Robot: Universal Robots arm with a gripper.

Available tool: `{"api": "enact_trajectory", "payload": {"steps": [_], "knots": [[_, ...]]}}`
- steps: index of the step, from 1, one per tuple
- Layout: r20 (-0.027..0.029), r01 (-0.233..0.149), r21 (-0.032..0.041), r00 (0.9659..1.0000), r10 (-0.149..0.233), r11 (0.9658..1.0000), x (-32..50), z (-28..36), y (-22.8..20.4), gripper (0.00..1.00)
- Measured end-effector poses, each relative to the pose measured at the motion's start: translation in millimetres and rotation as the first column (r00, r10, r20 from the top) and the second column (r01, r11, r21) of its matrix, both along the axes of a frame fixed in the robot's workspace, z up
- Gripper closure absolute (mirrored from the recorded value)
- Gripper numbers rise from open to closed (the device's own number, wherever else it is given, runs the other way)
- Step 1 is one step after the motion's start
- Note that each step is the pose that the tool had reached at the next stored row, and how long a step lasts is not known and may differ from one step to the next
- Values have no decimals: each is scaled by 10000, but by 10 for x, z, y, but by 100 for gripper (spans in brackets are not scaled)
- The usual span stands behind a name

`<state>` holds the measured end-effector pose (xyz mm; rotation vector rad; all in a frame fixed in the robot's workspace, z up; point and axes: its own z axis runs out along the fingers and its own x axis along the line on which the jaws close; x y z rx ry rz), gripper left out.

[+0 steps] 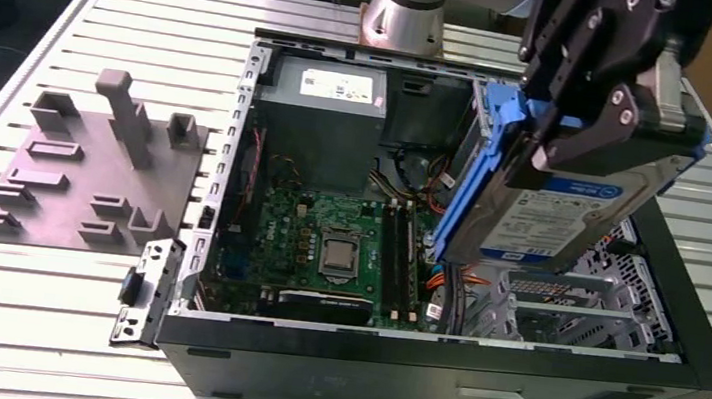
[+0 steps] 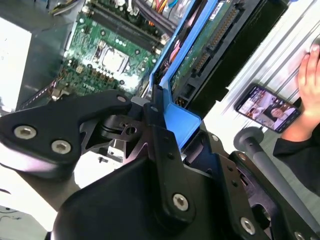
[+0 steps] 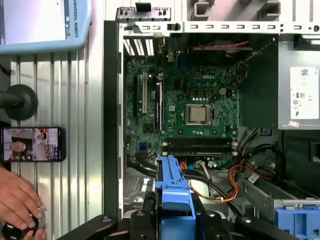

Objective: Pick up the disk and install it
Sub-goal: 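Insert the disk into the insertion slot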

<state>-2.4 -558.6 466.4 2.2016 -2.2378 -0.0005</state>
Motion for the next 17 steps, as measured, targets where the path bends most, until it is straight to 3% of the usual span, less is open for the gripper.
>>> {"api": "enact_trajectory", "payload": {"steps": [17], "knots": [[0,-1,-1,10000,1,10000,558,-136,-63,64]]}}
